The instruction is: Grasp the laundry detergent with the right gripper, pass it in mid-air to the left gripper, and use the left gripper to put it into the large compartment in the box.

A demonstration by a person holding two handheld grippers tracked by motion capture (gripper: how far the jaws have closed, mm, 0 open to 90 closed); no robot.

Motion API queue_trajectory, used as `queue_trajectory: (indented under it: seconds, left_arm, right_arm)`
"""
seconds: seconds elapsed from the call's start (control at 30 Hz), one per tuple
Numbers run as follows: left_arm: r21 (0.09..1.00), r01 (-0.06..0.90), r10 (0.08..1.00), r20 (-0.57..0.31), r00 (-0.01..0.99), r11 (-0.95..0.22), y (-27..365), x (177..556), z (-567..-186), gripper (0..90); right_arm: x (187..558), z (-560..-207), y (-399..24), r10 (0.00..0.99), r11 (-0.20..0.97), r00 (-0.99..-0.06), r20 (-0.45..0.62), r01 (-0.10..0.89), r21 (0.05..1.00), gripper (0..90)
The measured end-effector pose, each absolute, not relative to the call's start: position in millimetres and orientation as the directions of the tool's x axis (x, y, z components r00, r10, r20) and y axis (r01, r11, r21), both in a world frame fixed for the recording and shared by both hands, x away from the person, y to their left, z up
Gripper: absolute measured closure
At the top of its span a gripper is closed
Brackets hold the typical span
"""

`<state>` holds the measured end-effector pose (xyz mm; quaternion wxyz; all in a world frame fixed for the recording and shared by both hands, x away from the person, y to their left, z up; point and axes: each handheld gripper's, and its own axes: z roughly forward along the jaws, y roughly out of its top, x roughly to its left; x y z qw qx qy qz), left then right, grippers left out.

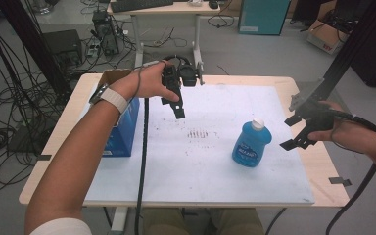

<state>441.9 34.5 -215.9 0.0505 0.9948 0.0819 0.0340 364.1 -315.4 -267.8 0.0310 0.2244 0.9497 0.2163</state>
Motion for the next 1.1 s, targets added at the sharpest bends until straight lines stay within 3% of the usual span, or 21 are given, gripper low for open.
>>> queue_trajectory:
  seconds: [1.1]
  left_arm:
    - [0.108, 0.152, 0.159, 0.052, 0.986, -0.982, 36.4, 442.9, -223.1, 10.3]
  right_arm:
    - [352.1, -310.6, -310.3, 0.494, 0.717, -0.868, 0.056, 0.443, 0.539, 4.7]
